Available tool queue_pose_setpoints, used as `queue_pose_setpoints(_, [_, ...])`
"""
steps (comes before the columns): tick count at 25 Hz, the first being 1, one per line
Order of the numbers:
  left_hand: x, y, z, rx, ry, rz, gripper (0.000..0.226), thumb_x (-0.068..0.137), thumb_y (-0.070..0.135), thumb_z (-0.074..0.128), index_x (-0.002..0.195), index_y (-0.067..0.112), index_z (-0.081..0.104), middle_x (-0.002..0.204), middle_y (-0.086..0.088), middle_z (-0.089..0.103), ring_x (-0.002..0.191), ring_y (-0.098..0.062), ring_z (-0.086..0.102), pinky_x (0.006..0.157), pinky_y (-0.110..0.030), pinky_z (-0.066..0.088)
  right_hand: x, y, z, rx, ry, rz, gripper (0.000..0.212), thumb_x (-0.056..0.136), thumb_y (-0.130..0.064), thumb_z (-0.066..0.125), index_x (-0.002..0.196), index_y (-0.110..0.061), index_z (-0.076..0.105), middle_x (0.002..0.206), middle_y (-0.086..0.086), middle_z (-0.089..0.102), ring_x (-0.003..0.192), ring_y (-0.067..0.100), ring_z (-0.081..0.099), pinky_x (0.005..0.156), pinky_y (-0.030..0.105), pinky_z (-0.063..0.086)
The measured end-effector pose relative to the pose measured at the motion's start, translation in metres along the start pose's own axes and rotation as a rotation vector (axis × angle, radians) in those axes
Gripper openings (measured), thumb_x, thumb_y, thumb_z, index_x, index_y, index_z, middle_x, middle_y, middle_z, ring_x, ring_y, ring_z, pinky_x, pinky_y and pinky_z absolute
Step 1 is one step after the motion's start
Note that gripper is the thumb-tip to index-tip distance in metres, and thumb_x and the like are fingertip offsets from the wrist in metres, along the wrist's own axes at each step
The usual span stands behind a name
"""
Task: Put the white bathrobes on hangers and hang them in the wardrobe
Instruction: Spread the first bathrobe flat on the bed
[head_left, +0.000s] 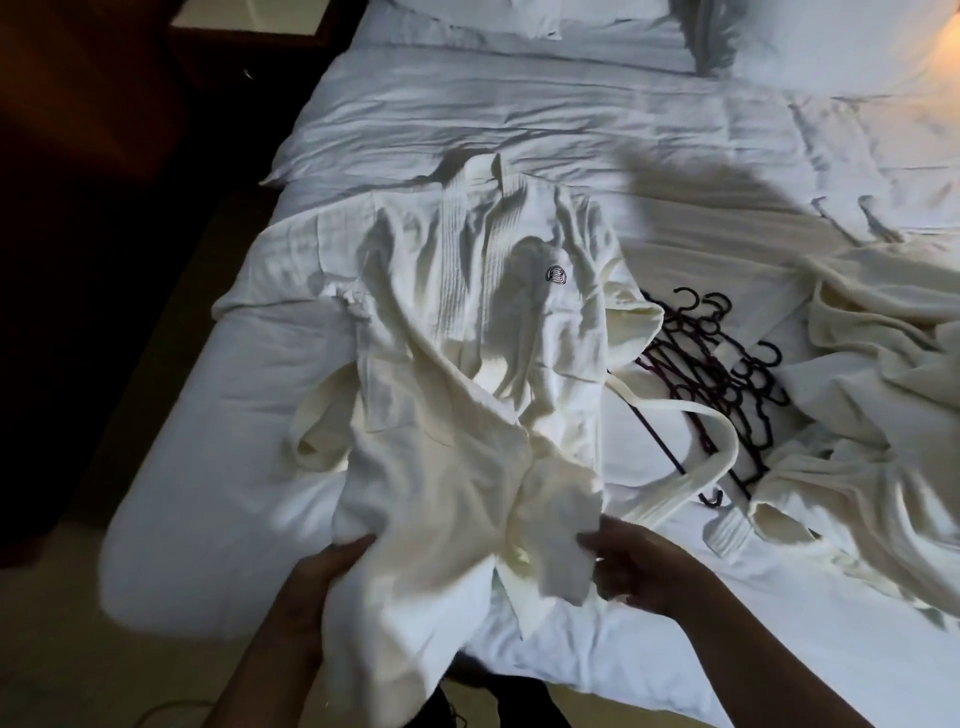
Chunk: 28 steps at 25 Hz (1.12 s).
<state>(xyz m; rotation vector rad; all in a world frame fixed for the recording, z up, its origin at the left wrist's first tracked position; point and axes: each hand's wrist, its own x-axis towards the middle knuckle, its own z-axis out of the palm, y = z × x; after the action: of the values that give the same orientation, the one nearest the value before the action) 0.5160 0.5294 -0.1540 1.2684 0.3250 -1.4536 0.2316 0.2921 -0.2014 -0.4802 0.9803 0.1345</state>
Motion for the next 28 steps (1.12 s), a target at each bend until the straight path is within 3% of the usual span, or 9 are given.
queue_pose_setpoints(4, [0.018, -0.022, -0.022, 0.458, 0.102, -0.066, 0.040, 0.081, -0.003, 0.074, 0.118, -0.015, 0.066, 0.097, -0.026, 0.075, 0.079, -0.032, 0.076, 0.068, -0.032, 0.062, 0.007, 0.009, -0.006, -0.234, 0.307, -0.063, 0.036, 0.066, -0.019, 0.067, 0.094, 0.002, 0.058, 0.067, 0.007, 0.042, 0.053, 0.015, 0.037, 0.048, 0.024, 0.028])
queue_pose_setpoints(9, [-0.005, -0.010, -0.058, 0.001, 0.142, -0.040, 0.022, 0.073, 0.005, 0.075, 0.088, -0.011, 0.076, 0.076, -0.028, 0.070, 0.059, -0.036, 0.069, 0.056, -0.042, 0.060, -0.033, 0.013, -0.027, 0.201, 0.216, -0.088, 0.033, 0.090, -0.006, 0.055, 0.118, 0.004, 0.070, 0.112, 0.029, 0.071, 0.100, 0.042, 0.068, 0.083, 0.046, 0.058])
queue_pose_setpoints(13, [0.015, -0.034, -0.124, 0.612, 0.541, -0.070, 0.023, 0.090, 0.006, 0.070, 0.105, -0.011, 0.072, 0.069, -0.015, 0.075, 0.070, -0.027, 0.072, 0.069, -0.031, 0.054, -0.053, 0.066, -0.092, -0.596, 0.665, 0.145, 0.057, 0.063, -0.039, 0.081, 0.105, -0.002, 0.074, 0.089, 0.015, 0.077, 0.087, 0.032, 0.073, 0.077, 0.039, 0.058])
queue_pose_setpoints(16, [0.035, -0.054, -0.152, 1.158, 0.665, -0.129, 0.055, 0.076, 0.029, 0.082, 0.117, -0.005, 0.070, 0.111, -0.027, 0.073, 0.105, -0.040, 0.069, 0.084, -0.040, 0.051, -0.048, 0.108, -0.124, -0.946, 0.853, 0.346, 0.067, 0.069, -0.044, 0.074, 0.123, -0.006, 0.063, 0.115, 0.015, 0.069, 0.109, 0.032, 0.064, 0.082, 0.033, 0.047])
queue_pose_setpoints(19, [0.051, -0.064, -0.145, 1.119, 0.637, -0.058, 0.065, 0.070, 0.036, 0.078, 0.124, 0.000, 0.068, 0.121, -0.024, 0.070, 0.112, -0.039, 0.066, 0.087, -0.038, 0.050, -0.030, 0.120, -0.098, -0.941, 1.002, 0.514, 0.072, 0.073, -0.048, 0.065, 0.130, -0.013, 0.038, 0.129, 0.019, 0.055, 0.119, 0.037, 0.055, 0.089, 0.039, 0.042])
queue_pose_setpoints(21, [0.060, -0.070, -0.134, 0.954, 0.585, -0.008, 0.058, 0.075, 0.028, 0.083, 0.125, 0.002, 0.067, 0.116, -0.020, 0.072, 0.105, -0.035, 0.068, 0.087, -0.040, 0.053, -0.004, 0.108, -0.062, -1.204, 1.137, 0.262, 0.052, 0.071, -0.036, 0.067, 0.113, -0.023, 0.038, 0.114, 0.007, 0.050, 0.111, 0.033, 0.051, 0.083, 0.042, 0.035])
queue_pose_setpoints(23, [0.066, -0.078, -0.130, 0.771, 0.547, 0.003, 0.052, 0.075, 0.027, 0.082, 0.120, 0.006, 0.069, 0.109, -0.015, 0.074, 0.098, -0.030, 0.070, 0.090, -0.044, 0.056, 0.022, 0.094, -0.014, -1.318, 0.957, -0.138, 0.030, 0.067, -0.017, 0.062, 0.090, -0.025, 0.046, 0.085, -0.006, 0.050, 0.086, 0.024, 0.054, 0.075, 0.036, 0.039])
queue_pose_setpoints(25, [0.072, -0.081, -0.133, 0.646, 0.537, 0.029, 0.041, 0.079, 0.029, 0.078, 0.114, 0.008, 0.071, 0.107, -0.014, 0.075, 0.102, -0.032, 0.070, 0.094, -0.046, 0.054, 0.053, 0.091, 0.034, -1.169, 0.621, -0.266, 0.012, 0.069, -0.010, 0.059, 0.072, -0.020, 0.056, 0.061, -0.007, 0.053, 0.061, 0.015, 0.053, 0.059, 0.028, 0.041])
queue_pose_setpoints(28, [0.071, -0.079, -0.135, 0.483, 0.552, 0.043, 0.031, 0.087, 0.018, 0.076, 0.115, 0.006, 0.072, 0.103, -0.014, 0.076, 0.104, -0.037, 0.070, 0.096, -0.049, 0.054, 0.096, 0.097, 0.091, -0.631, 0.319, 0.184, 0.009, 0.070, -0.011, 0.066, 0.076, -0.007, 0.072, 0.063, 0.002, 0.061, 0.053, 0.018, 0.053, 0.053, 0.024, 0.038])
